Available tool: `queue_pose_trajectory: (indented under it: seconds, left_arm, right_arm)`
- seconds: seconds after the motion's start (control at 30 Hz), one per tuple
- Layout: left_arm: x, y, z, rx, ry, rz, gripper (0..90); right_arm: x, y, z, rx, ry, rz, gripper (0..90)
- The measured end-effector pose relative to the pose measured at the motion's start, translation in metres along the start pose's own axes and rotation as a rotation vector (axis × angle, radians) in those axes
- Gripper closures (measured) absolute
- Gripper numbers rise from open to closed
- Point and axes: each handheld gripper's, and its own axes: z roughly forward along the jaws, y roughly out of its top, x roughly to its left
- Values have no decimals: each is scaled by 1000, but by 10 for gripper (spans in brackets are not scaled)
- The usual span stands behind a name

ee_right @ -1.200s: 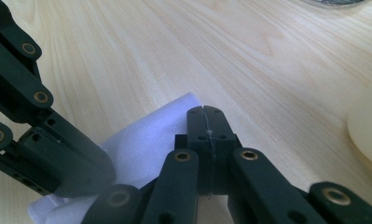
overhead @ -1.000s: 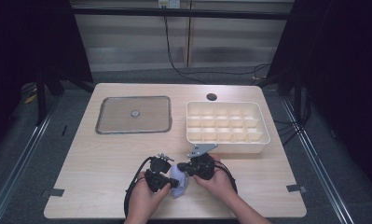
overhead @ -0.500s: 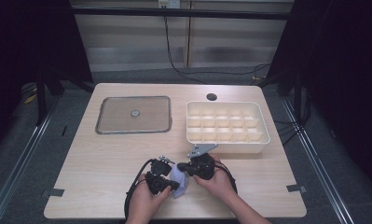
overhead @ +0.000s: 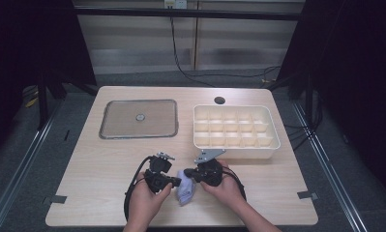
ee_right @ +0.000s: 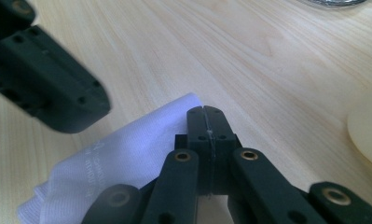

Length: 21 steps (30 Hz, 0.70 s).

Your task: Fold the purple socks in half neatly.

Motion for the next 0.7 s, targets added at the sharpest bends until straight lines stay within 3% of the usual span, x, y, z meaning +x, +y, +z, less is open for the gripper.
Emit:
queue_pose_trajectory:
  seconds: [0.17, 0.3, 0.4, 0.47, 0.53, 0.63, 0.7]
  left_arm:
    - [7, 3, 17, 8, -5, -31, 900]
    - [8, 2, 21, 33, 1, -42, 900]
    - [5, 1, 17, 39, 2, -34, 900]
    - [-1, 1, 14, 34, -29, -21, 900]
    - [-7, 1, 13, 56, -34, 5, 900]
    - [-8, -1, 19, 69, -35, -14, 900]
    - [-9, -4, 22, 76, -33, -2, 900]
  right_arm:
    - [0, -1, 0, -5, -5, 1, 900]
    - [0, 0, 0, -5, -2, -4, 900]
    - [0, 0, 0, -2, -3, -3, 900]
    - [0, -1, 0, -6, -4, -3, 900]
    - [0, -1, 0, -5, -2, 9, 900]
    - [0, -1, 0, -7, -5, -5, 900]
    - [1, -1, 0, -4, -6, -7, 900]
